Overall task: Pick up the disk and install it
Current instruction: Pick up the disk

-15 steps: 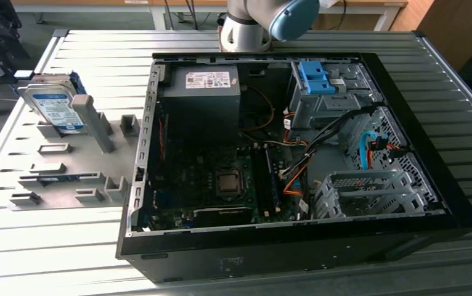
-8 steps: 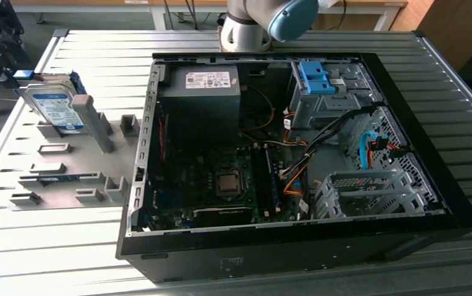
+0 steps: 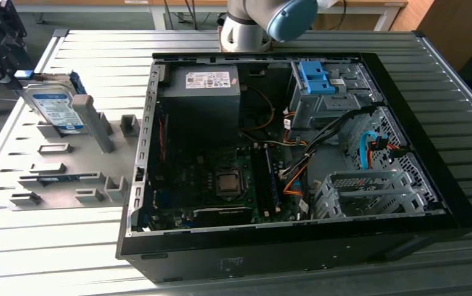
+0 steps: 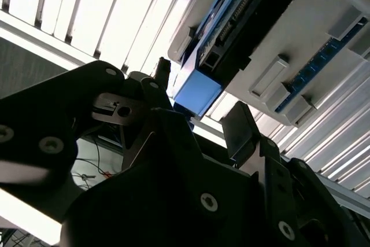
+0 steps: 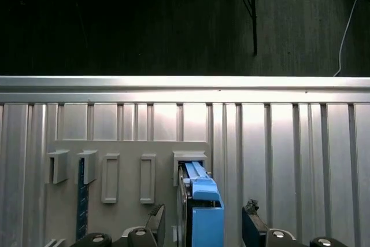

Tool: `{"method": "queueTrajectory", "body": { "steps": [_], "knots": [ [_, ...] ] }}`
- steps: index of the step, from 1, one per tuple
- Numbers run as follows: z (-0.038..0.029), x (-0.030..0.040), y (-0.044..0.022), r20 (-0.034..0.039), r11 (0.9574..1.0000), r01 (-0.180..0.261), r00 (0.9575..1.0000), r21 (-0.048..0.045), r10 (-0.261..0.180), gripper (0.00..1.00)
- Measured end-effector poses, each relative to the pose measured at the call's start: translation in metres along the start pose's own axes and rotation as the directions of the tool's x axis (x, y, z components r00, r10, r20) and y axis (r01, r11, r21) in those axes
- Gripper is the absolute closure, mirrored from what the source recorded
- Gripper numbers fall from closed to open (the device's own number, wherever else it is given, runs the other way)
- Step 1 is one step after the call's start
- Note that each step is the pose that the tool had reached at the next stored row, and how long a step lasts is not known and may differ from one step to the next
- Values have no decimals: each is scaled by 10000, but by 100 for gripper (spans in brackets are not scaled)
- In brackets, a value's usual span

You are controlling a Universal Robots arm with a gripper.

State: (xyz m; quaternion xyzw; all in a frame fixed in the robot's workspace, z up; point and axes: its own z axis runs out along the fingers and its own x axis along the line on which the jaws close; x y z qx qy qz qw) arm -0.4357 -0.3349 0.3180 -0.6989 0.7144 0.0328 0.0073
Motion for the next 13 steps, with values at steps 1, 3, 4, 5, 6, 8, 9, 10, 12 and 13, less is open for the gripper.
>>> {"method": "queueTrajectory", "body": {
  "steps": [1, 3, 4, 5, 6, 8, 9, 10, 12, 13],
  "knots": [
    [19, 1, 4, -6, 10000, -1, 10000, -9, 1, 37],
    [55, 3, 10, -9, 10000, -2, 10000, -24, 2, 37],
    [74, 4, 10, -9, 10000, -2, 10000, -28, 2, 37],
    [92, 5, 9, -9, 10000, -2, 10000, -31, 2, 37],
    [109, 6, 9, -9, 10000, -2, 10000, -35, 2, 37],
    [141, 8, 7, -8, 10000, -3, 10000, -35, 3, 38],
    [154, 8, 7, -9, 10000, -3, 10000, -36, 3, 38],
    [172, 9, 6, -9, 10000, -3, 10000, -36, 3, 45],
    [201, 12, 5, -9, 10000, -4, 10000, -36, 4, 45],
    [212, 13, 5, -8, 10000, -4, 10000, -37, 4, 45]
  ]
}}
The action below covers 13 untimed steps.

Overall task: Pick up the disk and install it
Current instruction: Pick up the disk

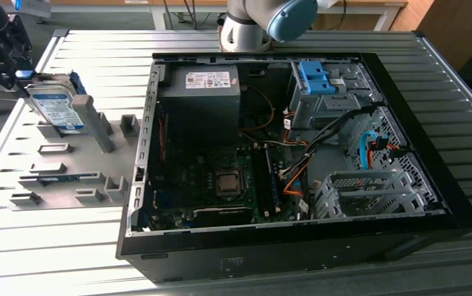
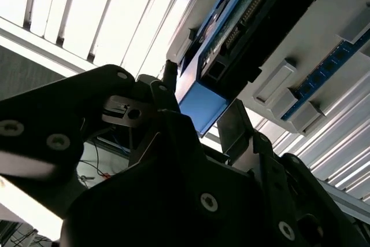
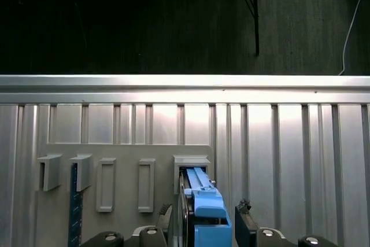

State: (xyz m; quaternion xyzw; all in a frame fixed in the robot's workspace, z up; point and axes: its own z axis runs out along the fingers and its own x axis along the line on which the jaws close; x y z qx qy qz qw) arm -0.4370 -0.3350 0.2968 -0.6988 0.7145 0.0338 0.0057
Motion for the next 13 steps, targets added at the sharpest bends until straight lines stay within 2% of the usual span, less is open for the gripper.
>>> {"method": "queueTrajectory", "body": {
  "steps": [2, 3, 8, 13],
  "knots": [
    [21, 5, -2, 0, 10000, 1, 10000, 0, -1, 46],
    [29, 11, -2, -1, 10000, 2, 10000, 0, -2, 53],
    [55, 45, -4, 0, 10000, 2, 10000, 0, -2, 53],
    [76, 34, -5, -1, 10000, 2, 10000, -2, -2, 53]
  ]
}}
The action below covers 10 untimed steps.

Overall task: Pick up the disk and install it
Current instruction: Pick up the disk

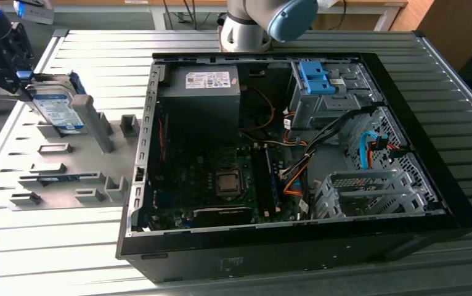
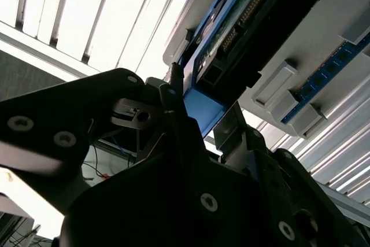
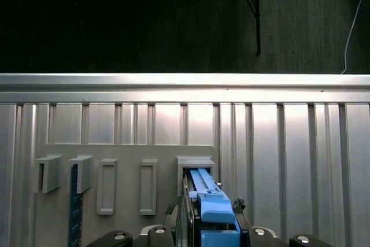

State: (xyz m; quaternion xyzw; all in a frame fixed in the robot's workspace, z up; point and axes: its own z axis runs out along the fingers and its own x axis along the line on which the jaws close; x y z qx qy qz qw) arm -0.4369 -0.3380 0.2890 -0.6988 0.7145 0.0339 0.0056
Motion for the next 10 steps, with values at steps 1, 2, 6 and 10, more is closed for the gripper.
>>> {"method": "queueTrajectory", "body": {
  "steps": [1, 2, 6, 10],
  "knots": [
    [3, -10, 1, 1, 10000, -1, 10000, 1, 1, 53],
    [5, -15, 1, 1, 10000, -1, 10000, 2, 1, 53],
    [11, -28, 1, 0, 10000, -1, 10000, 2, 1, 53],
    [14, -29, 0, -6, 10000, 0, 10000, 0, 0, 53]
  ]
}}
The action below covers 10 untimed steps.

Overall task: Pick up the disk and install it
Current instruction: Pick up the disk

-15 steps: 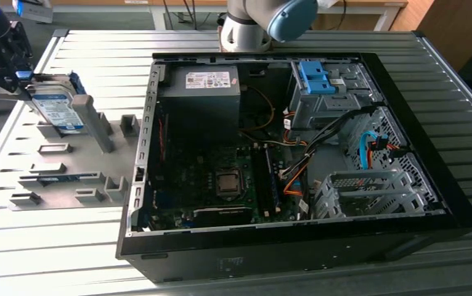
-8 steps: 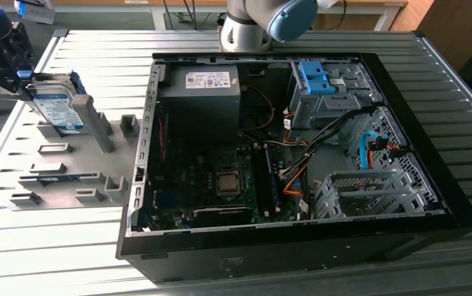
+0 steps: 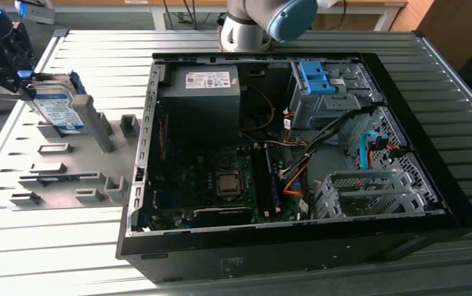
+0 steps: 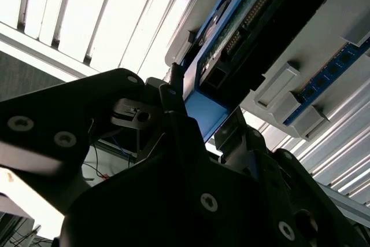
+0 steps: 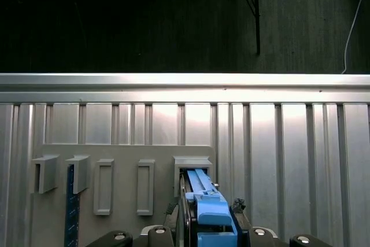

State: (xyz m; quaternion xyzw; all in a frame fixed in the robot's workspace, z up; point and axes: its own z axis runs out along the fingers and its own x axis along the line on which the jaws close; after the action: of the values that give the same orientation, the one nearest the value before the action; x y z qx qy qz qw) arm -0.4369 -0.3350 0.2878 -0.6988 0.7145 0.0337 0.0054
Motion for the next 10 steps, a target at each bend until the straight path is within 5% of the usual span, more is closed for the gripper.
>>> {"method": "queueTrajectory", "body": {
  "steps": [10],
  "knots": [
    [1, 0, 0, -14, 10000, -1, 10000, 1, 1, 62]
  ]
}}
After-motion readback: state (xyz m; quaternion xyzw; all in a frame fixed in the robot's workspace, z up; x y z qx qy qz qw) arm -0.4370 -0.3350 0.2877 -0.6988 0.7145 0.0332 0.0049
